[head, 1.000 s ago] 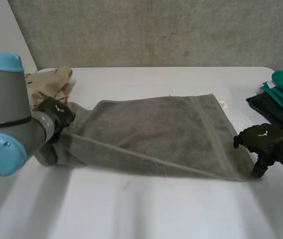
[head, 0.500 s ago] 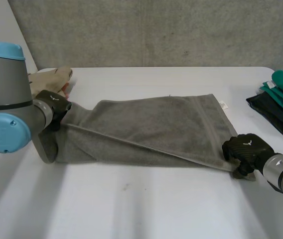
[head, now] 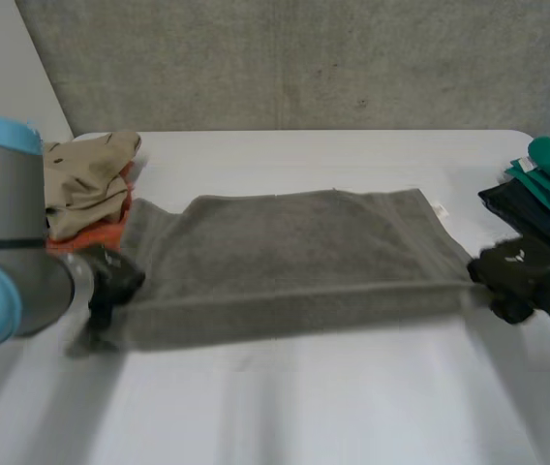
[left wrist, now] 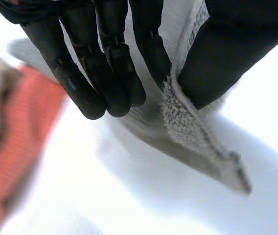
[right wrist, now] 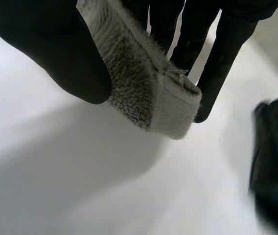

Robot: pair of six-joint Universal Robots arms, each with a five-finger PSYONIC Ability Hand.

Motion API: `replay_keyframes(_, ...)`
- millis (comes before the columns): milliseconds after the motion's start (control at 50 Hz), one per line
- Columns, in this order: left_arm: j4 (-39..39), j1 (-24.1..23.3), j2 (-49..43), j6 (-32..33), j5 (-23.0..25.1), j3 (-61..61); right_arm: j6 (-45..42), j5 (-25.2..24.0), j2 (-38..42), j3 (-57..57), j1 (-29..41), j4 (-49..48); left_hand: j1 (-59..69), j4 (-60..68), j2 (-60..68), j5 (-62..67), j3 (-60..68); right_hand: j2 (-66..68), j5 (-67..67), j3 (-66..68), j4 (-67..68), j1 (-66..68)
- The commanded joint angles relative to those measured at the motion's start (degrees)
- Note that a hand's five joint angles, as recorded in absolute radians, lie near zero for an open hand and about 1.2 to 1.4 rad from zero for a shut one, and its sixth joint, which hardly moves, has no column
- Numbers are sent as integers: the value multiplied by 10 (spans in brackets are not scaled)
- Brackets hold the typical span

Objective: Fold the laundry.

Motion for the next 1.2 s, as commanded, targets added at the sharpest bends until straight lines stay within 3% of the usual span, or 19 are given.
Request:
replay_keyframes(20, -23, 1, 43, 79, 27, -128, -308, 41, -23, -14, -100, 355, 128, 116, 115, 136, 121, 127, 125, 121, 117, 156)
replay_keyframes(40, -20, -1, 48, 88, 30, -144, -346, 48, -23, -14, -119, 407, 128, 116, 115, 136, 121, 127, 125, 121, 117, 156)
replay_keyframes(80, -16, -4, 48, 93, 32, -152, -342, 42, -23, -15, -120, 412, 128, 116, 115, 136, 121, 127, 125, 121, 117, 156)
replay_keyframes(180, 13, -25, 32, 86, 19, -124, -256, 20, -17, -37, -80, 335, 128, 116, 115, 136, 121, 127, 125, 121, 117, 156)
replay_keyframes(340, 98, -25, -44, 63, -35, 62, -149, 46, 40, -151, 3, 211, 128, 116, 115, 136, 121, 127, 125, 121, 117, 156)
replay_keyframes(420, 168, -24, -65, 57, -45, 236, -24, 106, 65, -310, 45, 115, 128, 116, 115, 136, 121, 127, 125, 121, 117, 156)
replay_keyframes(500, 268, -20, -55, 14, -45, 403, 131, 159, 63, -441, 58, -45, 128, 116, 115, 136, 121, 127, 125, 121, 117, 156)
replay_keyframes(540, 332, -14, -47, -21, -47, 456, 195, 169, 54, -462, 60, -138, 128, 116, 115, 136, 121, 127, 125, 121, 117, 156)
replay_keyframes(640, 395, -6, -34, -65, -53, 501, 237, 160, 27, -461, 67, -264, 128, 116, 115, 136, 121, 127, 125, 121, 117, 156)
replay_keyframes(820, 368, 16, -30, -110, -49, 459, 234, 144, 28, -452, 88, -244, 128, 116, 115, 136, 121, 127, 125, 121, 117, 156)
replay_keyframes(960, 396, 19, -27, -128, -16, 346, 226, 128, 62, -417, 106, -185, 128, 116, 115, 136, 121, 127, 125, 121, 117, 156)
replay_keyframes(1100, 410, 13, -47, -129, 27, 212, 141, 125, 143, -382, 119, -70, 128, 116, 115, 136, 121, 127, 125, 121, 117, 156)
replay_keyframes(1200, 353, 3, -68, -121, 34, 121, 71, 140, 185, -343, 123, -5, 128, 116, 115, 136, 121, 127, 125, 121, 117, 156)
